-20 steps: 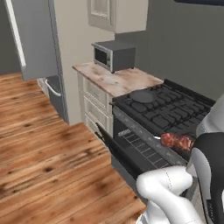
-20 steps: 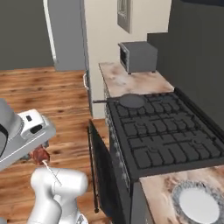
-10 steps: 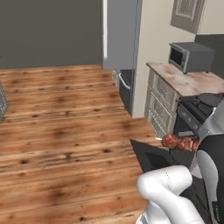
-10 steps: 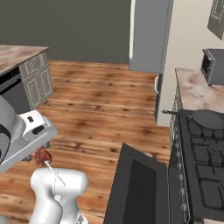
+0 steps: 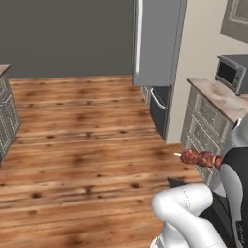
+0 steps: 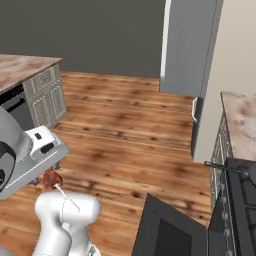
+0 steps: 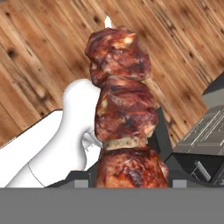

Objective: Place the cold items (eggplant and orange) from the fridge in one tupperware on the dining counter. Place the warm items (hot dog and kebab skewer) in the stove area in another tupperware.

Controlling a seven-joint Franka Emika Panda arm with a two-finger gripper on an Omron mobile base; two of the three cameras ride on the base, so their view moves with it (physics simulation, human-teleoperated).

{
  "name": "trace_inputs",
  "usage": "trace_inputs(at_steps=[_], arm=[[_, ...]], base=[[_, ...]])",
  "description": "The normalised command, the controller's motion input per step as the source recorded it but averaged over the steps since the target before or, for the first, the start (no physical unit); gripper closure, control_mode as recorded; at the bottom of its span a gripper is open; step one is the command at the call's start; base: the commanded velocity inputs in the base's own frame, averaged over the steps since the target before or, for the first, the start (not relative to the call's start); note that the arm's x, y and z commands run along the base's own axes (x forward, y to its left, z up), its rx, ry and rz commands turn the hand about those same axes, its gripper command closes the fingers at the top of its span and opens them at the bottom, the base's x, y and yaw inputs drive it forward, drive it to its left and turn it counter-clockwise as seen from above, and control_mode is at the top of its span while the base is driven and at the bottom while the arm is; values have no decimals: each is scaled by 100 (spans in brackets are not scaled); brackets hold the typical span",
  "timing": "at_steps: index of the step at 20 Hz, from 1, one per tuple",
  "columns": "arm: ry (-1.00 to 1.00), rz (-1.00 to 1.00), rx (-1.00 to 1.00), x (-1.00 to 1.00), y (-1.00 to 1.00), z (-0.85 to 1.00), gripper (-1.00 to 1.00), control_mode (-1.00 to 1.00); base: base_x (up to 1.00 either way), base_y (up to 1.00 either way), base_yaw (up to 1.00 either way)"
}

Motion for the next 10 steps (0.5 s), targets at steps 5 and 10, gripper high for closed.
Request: trace_inputs(at_steps=[5, 10], arm=[[0, 0, 0, 0, 0, 0, 100, 100], [0, 0, 0, 0, 0, 0, 100, 100]], base=[[100, 23, 4], [100, 96, 1]])
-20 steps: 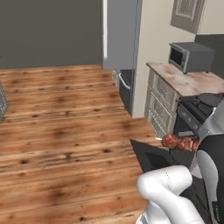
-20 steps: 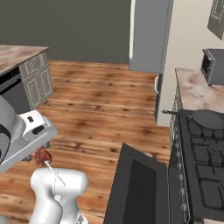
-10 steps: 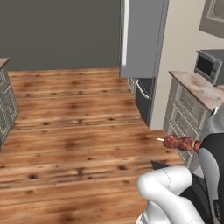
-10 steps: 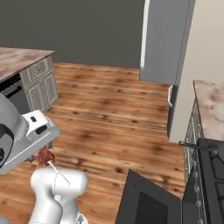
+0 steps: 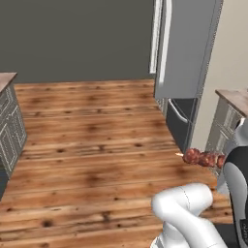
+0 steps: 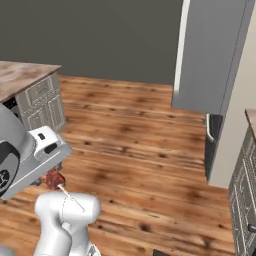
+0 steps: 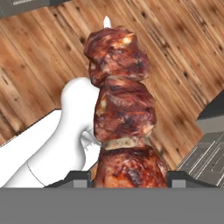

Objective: Place the cold items (eggplant and orange) from the fridge in one tupperware on the dining counter. Place the warm items (hot dog and kebab skewer) in the stove area in another tupperware.

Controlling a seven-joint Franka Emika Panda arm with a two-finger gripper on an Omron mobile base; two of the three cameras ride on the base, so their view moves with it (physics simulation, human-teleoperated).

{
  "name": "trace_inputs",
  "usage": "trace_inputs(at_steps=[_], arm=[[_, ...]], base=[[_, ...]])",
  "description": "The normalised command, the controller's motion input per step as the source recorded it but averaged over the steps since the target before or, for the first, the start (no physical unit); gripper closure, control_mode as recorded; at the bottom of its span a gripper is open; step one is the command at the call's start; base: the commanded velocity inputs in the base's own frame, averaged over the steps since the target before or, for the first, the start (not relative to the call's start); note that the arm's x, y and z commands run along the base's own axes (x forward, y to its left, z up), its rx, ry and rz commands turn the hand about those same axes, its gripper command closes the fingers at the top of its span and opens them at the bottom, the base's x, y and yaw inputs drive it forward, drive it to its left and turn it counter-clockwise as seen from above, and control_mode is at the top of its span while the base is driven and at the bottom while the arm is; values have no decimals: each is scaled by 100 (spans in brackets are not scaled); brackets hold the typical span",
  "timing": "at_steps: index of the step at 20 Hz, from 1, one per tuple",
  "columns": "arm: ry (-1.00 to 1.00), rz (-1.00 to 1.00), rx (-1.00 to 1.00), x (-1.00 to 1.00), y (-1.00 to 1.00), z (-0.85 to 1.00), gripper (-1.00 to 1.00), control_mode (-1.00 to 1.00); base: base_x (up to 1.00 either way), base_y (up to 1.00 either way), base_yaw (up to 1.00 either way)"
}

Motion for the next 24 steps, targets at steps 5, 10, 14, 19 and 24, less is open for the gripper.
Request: trace_inputs(at_steps=[5, 10, 14, 19, 24], arm=[[0, 0, 0, 0, 0, 0, 100, 100], [0, 0, 0, 0, 0, 0, 100, 100], [0, 0, 0, 0, 0, 0, 100, 100], [0, 0, 0, 0, 0, 0, 100, 100], [0, 0, 0, 0, 0, 0, 100, 100]], base=[[100, 100, 0], [100, 96, 0], [100, 65, 7], [100, 37, 18], [100, 1, 23]])
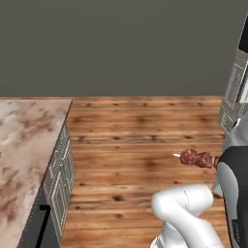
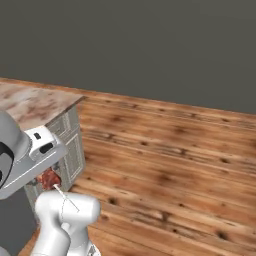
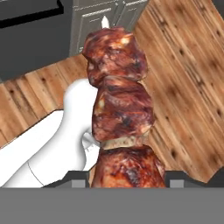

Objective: Place the cold items (eggplant and orange) from the fridge in one tupperware on the dining counter. Place the warm items (hot dog and kebab skewer) in the stove area in another tupperware.

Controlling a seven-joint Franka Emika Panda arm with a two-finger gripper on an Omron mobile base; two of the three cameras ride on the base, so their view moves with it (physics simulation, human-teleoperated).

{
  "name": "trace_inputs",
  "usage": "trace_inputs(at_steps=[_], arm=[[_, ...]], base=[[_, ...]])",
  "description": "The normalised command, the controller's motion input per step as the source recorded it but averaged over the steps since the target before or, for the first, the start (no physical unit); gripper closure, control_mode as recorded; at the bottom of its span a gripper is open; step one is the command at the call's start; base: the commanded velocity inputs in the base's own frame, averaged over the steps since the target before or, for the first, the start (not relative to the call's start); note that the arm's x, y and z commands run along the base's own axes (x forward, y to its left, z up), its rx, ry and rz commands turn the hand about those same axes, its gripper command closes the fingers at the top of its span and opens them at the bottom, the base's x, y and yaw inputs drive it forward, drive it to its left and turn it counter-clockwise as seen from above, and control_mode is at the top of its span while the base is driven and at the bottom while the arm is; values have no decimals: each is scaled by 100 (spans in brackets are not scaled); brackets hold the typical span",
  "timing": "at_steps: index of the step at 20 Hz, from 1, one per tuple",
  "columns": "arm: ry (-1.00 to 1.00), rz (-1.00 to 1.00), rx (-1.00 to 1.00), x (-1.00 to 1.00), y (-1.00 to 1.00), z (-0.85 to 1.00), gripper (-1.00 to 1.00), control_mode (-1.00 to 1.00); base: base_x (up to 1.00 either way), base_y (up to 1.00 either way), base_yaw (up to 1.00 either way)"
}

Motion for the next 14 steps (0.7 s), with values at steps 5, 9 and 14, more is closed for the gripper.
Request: trace_inputs(at_steps=[5, 9, 14], arm=[[0, 0, 0, 0, 0, 0, 100, 100], [0, 0, 0, 0, 0, 0, 100, 100], [0, 0, 0, 0, 0, 0, 100, 100]], base=[[100, -6, 30], [100, -13, 33], [100, -25, 36]])
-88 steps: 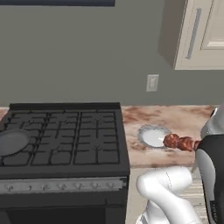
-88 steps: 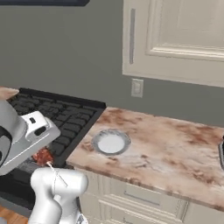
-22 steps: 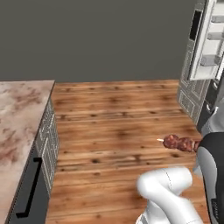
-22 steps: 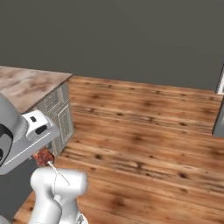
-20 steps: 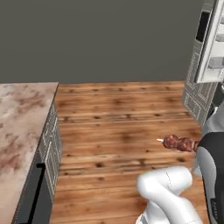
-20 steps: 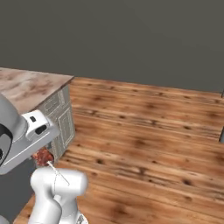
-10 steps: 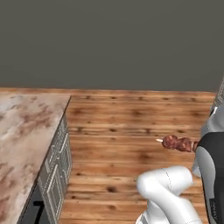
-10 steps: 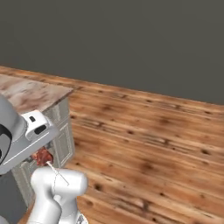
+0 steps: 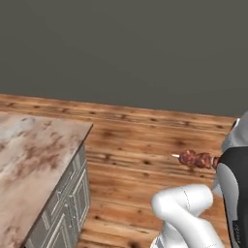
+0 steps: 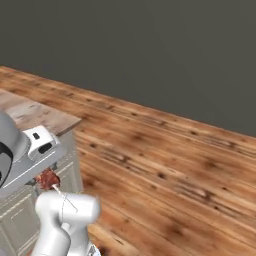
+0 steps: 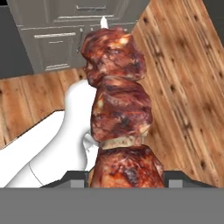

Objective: Place the cold items (eggplant and orange) from the fridge in one tupperware on the dining counter. Place the warm items (hot dog and kebab skewer) in the stove area in another tupperware.

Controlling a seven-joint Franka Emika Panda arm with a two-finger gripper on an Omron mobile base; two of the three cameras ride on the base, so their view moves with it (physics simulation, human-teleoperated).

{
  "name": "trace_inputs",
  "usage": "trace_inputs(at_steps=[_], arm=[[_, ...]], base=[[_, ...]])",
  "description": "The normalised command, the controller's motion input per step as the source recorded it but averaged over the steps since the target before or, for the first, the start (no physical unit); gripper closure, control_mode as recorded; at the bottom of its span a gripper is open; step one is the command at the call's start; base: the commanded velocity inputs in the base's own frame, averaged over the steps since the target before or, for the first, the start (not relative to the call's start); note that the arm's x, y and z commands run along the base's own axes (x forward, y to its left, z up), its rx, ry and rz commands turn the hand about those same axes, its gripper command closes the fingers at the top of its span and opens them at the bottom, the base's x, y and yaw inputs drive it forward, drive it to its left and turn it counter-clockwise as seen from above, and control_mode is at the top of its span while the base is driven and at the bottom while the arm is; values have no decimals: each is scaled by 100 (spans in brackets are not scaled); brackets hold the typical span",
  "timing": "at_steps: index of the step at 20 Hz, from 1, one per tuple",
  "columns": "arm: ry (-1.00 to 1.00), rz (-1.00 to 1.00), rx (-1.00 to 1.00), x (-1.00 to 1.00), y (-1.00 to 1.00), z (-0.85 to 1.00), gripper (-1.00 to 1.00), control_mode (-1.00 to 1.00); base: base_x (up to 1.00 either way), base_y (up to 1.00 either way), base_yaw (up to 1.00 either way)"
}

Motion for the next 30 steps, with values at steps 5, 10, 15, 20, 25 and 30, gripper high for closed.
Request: trace_inputs(at_steps=[5, 10, 15, 20, 25, 30], arm=[[0, 0, 0, 0, 0, 0, 100, 100], [0, 0, 0, 0, 0, 0, 100, 100], [0, 0, 0, 0, 0, 0, 100, 100], [0, 0, 0, 0, 0, 0, 100, 100], [0, 0, 0, 0, 0, 0, 100, 100], [0, 0, 0, 0, 0, 0, 100, 100]], base=[[100, -26, 30], [100, -36, 40], [100, -42, 54], [95, -51, 63], [93, -41, 70], [95, -49, 66]])
